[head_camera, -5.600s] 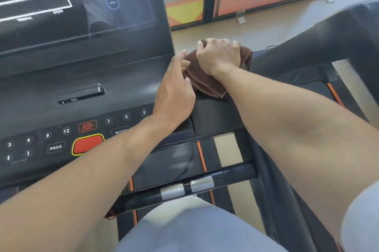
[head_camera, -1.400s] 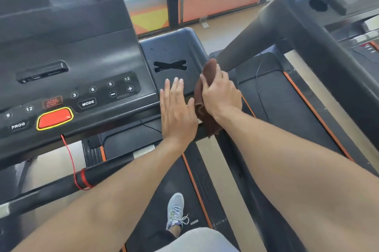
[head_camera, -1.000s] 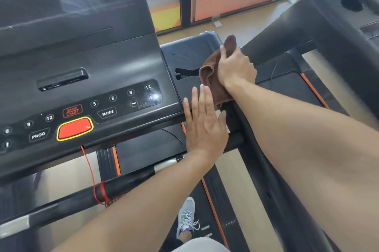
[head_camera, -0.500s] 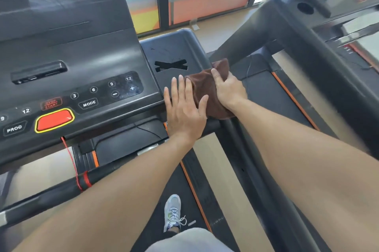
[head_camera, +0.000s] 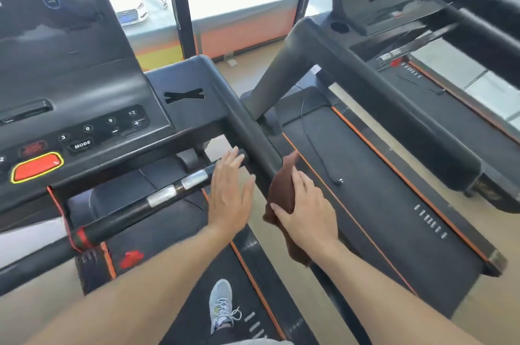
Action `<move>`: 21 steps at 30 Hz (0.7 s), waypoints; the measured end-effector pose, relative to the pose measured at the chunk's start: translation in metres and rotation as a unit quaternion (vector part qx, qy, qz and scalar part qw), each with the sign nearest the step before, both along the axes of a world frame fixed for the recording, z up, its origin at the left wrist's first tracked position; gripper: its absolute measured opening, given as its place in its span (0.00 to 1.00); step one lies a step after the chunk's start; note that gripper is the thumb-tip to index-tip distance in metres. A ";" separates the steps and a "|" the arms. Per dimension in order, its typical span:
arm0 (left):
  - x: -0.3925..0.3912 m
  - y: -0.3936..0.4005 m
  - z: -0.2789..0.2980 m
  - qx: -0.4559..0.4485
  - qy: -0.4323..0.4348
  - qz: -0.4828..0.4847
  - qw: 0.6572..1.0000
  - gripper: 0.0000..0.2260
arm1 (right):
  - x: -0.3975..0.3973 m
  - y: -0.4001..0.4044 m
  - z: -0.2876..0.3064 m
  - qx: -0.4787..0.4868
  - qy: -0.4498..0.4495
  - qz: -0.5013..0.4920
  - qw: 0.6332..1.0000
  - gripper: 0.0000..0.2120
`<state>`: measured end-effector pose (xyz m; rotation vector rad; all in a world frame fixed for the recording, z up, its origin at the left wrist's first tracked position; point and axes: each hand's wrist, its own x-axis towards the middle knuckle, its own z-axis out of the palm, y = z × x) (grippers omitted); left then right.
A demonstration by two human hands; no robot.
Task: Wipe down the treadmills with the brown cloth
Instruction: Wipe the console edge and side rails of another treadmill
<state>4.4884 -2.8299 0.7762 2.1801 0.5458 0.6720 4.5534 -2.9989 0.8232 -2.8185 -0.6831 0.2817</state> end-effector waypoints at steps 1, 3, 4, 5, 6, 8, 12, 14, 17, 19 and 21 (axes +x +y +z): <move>-0.013 -0.025 -0.007 -0.057 0.025 0.009 0.998 0.20 | -0.007 -0.012 -0.002 -0.005 -0.009 0.000 1.000 0.44; -0.032 -0.071 -0.010 -0.236 0.089 0.045 0.967 0.22 | -0.020 -0.035 -0.003 -0.013 -0.019 0.000 1.000 0.45; -0.038 -0.090 -0.011 -0.341 0.115 0.055 0.931 0.21 | -0.025 -0.046 -0.004 -0.015 -0.016 -0.003 1.000 0.46; -0.041 -0.105 -0.014 -0.429 0.133 0.056 0.892 0.20 | -0.030 -0.056 -0.004 -0.018 -0.005 -0.011 1.000 0.45; -0.044 -0.116 -0.016 -0.492 0.142 0.048 0.858 0.19 | -0.035 -0.065 -0.003 -0.020 0.011 -0.020 1.000 0.45; -0.050 -0.133 -0.034 -0.557 0.152 0.020 0.816 0.25 | -0.042 -0.083 0.001 0.030 0.048 -0.047 0.997 0.39; -0.066 -0.141 -0.013 -0.514 0.203 -0.068 0.831 0.23 | -0.024 -0.115 0.000 0.204 0.157 -0.180 0.949 0.20; -0.070 -0.142 -0.008 -0.495 0.204 -0.117 0.836 0.15 | -0.006 -0.132 -0.008 0.231 0.213 -0.238 0.919 0.18; -0.073 -0.140 -0.004 -0.491 0.186 -0.110 0.844 0.08 | 0.015 -0.148 -0.016 0.220 0.316 -0.251 0.888 0.28; -0.073 -0.138 0.001 -0.496 0.178 -0.079 0.846 0.07 | 0.022 -0.149 -0.013 0.169 0.363 -0.237 0.885 0.27; -0.073 -0.135 0.004 -0.512 0.169 -0.049 0.841 0.07 | 0.025 -0.146 -0.009 0.128 0.400 -0.227 0.879 0.33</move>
